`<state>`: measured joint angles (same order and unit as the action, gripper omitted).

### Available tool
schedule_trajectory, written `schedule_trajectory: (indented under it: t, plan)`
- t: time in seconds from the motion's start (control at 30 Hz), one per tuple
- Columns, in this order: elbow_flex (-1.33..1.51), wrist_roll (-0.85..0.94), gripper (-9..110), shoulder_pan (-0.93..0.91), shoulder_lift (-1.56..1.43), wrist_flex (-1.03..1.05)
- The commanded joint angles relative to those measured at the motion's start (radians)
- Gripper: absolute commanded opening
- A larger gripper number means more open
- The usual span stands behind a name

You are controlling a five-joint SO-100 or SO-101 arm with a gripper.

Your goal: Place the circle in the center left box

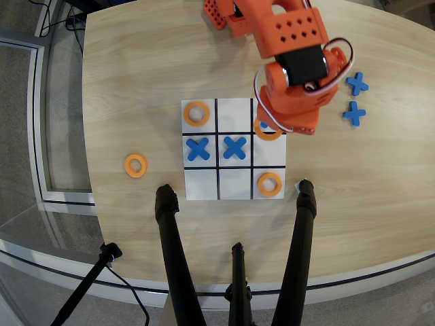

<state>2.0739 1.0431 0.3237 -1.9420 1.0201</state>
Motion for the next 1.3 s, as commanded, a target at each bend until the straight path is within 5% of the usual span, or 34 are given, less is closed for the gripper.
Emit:
schedule_trajectory:
  t: [0.0,0.47,1.27]
  plan:
    - [-0.044,0.008,0,0.002,0.086,-0.120]
    - [-0.325,0.006,0,-0.009,0.469,-0.164]
    - [-0.357,0.005,0,-0.011,0.621,-0.179]
